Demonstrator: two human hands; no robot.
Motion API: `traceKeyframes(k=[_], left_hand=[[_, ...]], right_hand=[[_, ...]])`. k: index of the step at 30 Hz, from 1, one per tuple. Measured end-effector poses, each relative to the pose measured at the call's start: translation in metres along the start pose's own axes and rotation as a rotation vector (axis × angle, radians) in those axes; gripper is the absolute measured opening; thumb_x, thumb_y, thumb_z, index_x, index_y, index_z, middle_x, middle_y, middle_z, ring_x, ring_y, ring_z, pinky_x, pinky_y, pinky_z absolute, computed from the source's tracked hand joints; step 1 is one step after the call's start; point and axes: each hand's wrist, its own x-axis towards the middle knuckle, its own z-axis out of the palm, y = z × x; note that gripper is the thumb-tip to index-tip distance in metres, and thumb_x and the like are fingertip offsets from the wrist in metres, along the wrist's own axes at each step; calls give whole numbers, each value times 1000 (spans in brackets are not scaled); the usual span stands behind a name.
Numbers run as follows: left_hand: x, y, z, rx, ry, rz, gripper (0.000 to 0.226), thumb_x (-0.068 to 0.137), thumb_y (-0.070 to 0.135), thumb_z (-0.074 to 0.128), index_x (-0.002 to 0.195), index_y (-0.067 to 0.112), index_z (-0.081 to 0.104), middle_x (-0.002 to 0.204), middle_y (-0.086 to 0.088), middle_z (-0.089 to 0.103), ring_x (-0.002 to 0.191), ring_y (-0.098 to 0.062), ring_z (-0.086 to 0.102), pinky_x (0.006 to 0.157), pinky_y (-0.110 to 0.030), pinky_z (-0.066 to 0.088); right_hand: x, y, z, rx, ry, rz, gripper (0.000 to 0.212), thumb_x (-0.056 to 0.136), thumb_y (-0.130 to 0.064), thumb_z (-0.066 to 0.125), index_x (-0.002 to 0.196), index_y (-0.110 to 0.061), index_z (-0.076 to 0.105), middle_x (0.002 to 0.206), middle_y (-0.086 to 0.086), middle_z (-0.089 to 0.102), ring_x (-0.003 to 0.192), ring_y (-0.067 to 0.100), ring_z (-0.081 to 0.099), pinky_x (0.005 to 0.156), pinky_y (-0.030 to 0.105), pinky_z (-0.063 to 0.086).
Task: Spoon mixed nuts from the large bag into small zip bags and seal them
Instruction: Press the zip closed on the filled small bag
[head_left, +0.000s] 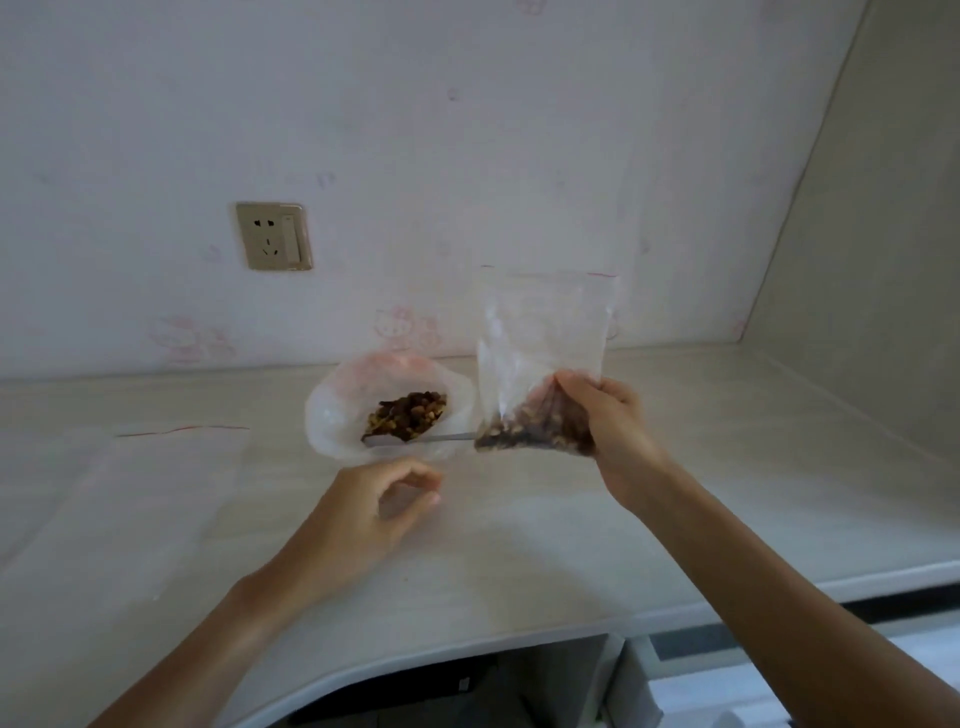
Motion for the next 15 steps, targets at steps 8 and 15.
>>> traceKeyframes(k=[8, 15], left_hand=[[-2, -12, 9, 275, -66, 151, 29, 96, 60, 54, 114, 46, 71, 119, 37, 62, 119, 9, 59, 102, -24, 51], [-1, -11, 11, 254, -40, 150, 27, 95, 59, 57, 109, 45, 74, 119, 35, 64, 118, 7, 61, 98, -24, 53]], right_hand=[[81, 5, -41, -108, 122, 19, 36, 99, -17, 62, 65, -12, 73, 74, 8, 78, 64, 17, 75, 55, 20, 55], [121, 23, -45, -303, 130, 104, 33, 96, -18, 59, 76, 3, 74, 65, 13, 73, 55, 16, 70, 55, 18, 52]])
